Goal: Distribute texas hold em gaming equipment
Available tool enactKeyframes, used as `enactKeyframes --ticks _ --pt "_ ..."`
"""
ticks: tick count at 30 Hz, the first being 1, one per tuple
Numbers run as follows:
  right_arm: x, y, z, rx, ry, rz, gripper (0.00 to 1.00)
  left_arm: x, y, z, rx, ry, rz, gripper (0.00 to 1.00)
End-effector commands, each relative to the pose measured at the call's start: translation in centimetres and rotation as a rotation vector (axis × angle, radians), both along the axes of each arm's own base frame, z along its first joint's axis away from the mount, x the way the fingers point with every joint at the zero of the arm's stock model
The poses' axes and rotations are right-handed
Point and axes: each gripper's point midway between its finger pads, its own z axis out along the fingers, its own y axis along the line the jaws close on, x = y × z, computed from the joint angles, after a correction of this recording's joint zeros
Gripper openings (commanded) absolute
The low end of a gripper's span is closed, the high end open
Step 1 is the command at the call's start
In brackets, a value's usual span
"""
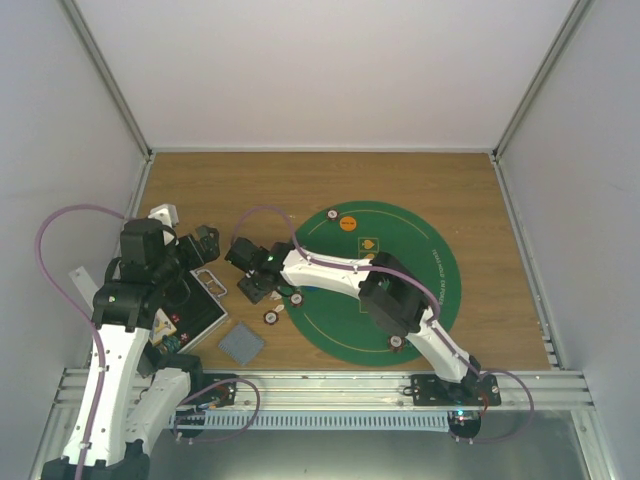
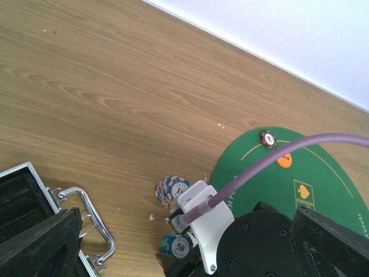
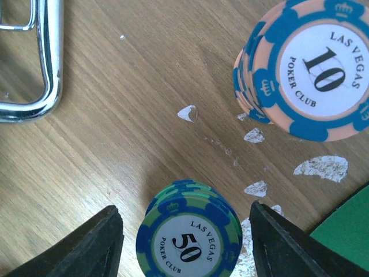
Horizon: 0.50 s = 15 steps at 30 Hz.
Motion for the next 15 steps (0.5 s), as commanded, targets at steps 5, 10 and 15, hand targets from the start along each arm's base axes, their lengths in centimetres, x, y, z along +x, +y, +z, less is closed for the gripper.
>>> enactKeyframes --ticks 5,10,15 --pt "-0.21 0.31 -0.22 -0.018 -0.004 0.008 0.54 0.60 -0.22 1.15 -0.013 -0.062 -0.013 0.99" --pt "-0.37 0.20 -0.56 -0.028 0.001 0.008 0.53 0.60 -0.20 1.23 -0.013 -0.065 -0.012 0.99" --pt "-0.39 0.04 -0.67 -0.034 0.003 0.004 0.52 0.58 -0.30 1.37 -0.017 -0.068 -0.016 0.99"
